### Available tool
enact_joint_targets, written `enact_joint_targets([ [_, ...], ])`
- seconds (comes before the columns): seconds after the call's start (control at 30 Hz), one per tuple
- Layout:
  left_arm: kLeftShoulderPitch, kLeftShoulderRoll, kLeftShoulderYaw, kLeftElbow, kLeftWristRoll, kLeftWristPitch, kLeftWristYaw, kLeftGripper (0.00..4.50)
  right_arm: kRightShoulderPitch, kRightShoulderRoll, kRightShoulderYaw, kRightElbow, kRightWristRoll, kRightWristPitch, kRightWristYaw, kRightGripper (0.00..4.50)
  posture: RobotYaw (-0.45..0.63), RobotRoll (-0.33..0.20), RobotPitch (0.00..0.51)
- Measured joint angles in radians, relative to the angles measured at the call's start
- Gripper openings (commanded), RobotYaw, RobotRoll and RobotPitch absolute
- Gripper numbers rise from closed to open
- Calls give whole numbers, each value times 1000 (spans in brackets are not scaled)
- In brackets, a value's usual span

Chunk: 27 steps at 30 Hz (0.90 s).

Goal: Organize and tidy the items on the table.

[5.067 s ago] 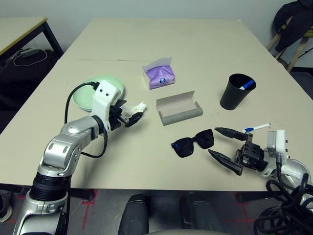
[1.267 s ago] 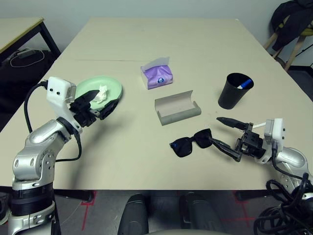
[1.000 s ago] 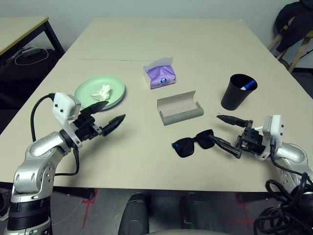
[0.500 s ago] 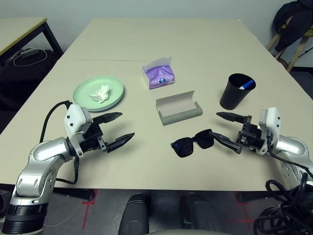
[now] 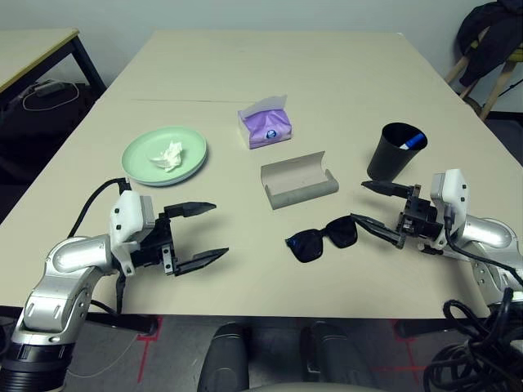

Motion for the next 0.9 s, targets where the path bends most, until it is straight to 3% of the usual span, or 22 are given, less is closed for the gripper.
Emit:
enact_joint_targets([
  [0.53,-3,0,-10,-16,-87,-14,-82,4458,-2,-44,-1,10,1,-22,64,4500,57,0,92],
  [0.9,-12,-42,-27,-82,-140,22,-27,4458,-13,-69,-4,10,9,-19,89,4500,62,0,93],
])
